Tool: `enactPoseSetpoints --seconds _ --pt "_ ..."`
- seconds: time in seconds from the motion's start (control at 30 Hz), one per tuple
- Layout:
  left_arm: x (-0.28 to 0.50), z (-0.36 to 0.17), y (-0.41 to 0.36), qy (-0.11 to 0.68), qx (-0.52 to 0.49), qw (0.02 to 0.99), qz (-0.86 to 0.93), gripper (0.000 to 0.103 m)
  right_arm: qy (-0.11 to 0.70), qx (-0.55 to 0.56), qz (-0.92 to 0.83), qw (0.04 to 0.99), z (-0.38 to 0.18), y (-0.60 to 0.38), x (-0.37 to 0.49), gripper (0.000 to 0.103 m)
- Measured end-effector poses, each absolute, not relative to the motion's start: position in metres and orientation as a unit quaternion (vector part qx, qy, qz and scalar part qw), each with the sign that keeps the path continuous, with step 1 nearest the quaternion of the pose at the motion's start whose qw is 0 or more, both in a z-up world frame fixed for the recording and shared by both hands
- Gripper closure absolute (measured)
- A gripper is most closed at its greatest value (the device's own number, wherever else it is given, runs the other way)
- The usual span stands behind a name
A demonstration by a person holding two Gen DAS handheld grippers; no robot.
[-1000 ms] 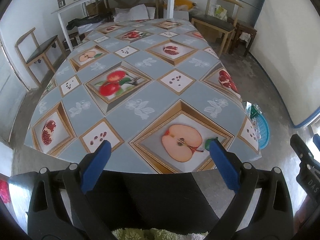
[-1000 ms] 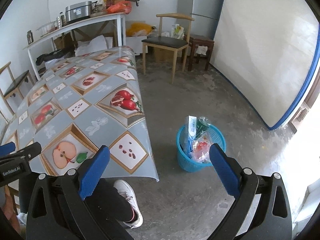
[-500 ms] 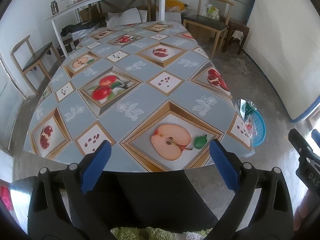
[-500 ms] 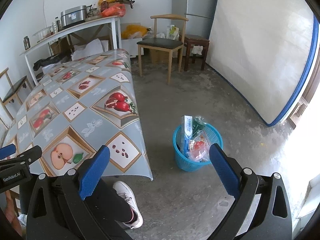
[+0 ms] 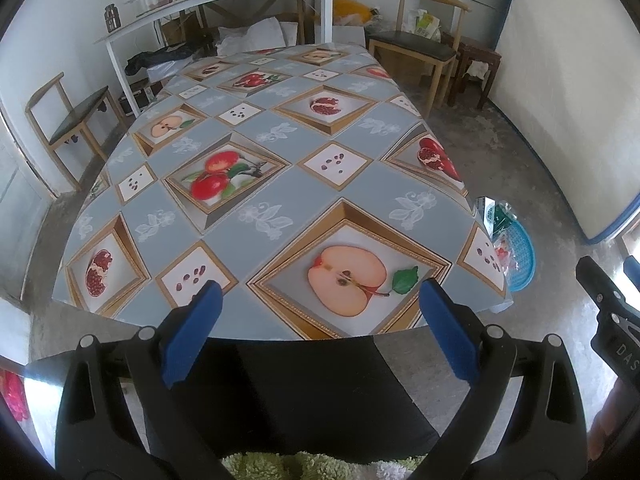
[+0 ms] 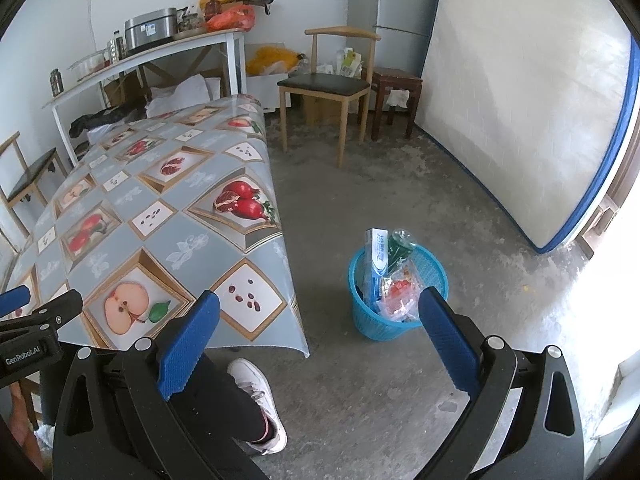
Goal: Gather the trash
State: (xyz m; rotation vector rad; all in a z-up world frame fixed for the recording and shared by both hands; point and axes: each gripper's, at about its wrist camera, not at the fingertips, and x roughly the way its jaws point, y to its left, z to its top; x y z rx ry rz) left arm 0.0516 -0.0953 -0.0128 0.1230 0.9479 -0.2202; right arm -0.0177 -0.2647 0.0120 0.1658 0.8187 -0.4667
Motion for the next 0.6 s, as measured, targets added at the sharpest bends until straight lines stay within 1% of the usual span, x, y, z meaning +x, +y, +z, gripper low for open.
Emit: enactPoseSetpoints --seconds 0.6 --pt "0.052 -0.011 -0.076 0.450 0.061 0.888 -0.065 0.008 0.406 0.070 -0.212 0.886 0.009 -0.262 -0.016 0.006"
